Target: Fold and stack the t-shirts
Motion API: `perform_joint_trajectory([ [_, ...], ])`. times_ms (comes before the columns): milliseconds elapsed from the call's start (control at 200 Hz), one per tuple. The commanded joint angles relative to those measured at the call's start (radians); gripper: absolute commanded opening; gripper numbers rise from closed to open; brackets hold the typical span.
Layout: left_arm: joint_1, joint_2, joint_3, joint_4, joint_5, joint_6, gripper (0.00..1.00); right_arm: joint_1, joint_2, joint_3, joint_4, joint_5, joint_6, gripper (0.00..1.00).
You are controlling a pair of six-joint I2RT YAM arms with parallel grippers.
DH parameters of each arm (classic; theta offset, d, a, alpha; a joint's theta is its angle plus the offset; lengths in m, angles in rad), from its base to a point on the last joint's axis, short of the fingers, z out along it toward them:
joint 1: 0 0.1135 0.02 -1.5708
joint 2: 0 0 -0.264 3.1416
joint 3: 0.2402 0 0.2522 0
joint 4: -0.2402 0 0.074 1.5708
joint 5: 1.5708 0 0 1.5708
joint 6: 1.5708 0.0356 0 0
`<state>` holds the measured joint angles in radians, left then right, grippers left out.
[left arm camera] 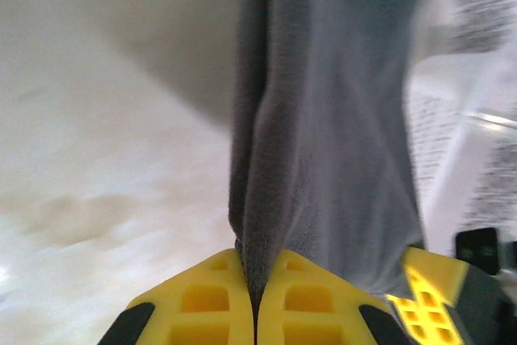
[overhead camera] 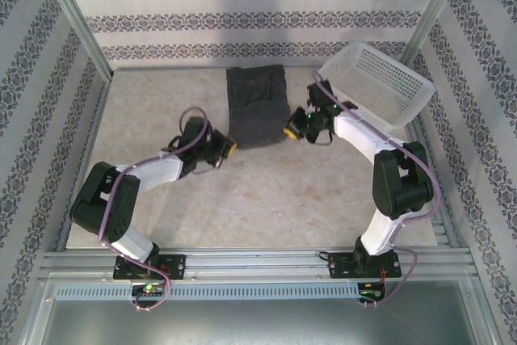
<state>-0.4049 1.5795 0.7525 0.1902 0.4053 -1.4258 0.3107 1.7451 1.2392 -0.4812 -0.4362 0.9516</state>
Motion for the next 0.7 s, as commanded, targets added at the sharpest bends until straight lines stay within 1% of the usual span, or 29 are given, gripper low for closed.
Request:
perform_joint_trajectory([
  [0, -0.06, -0.043, -0.089, -0.003, 0.032, -0.018, 0.0, 0.023, -0.09, -0.135, 0.023, -0.008, 0.004, 0.0],
  [205, -0.172, -0.163, -0.292, -0.027, -0.021, -0.044, 0.0, 0.087, -0.214, -0.366, 0.023, 0.019, 0.001, 0.0],
  [320, -0.208, -0.253, -0.335, -0.08, -0.044, -0.042, 0.0, 0.127, -0.286, -0.461, 0.011, 0.045, -0.005, 0.0],
  [375, -0.219, -0.305, -0.336, -0.131, -0.056, -0.031, 0.0, 0.149, -0.329, -0.486, -0.002, 0.062, -0.005, 0.0],
  [515, -0.241, -0.454, -0.319, -0.207, -0.076, 0.006, 0.0, 0.2, -0.461, -0.469, -0.088, 0.115, -0.003, 0.0],
  [645, -0.256, -0.628, -0.302, -0.149, -0.131, 0.036, 0.0, 0.218, -0.566, -0.409, -0.172, 0.139, 0.052, 0.0],
  [694, -0.256, -0.681, -0.285, -0.156, -0.158, 0.039, 0.0, 0.22, -0.593, -0.374, -0.209, 0.151, 0.076, 0.0],
])
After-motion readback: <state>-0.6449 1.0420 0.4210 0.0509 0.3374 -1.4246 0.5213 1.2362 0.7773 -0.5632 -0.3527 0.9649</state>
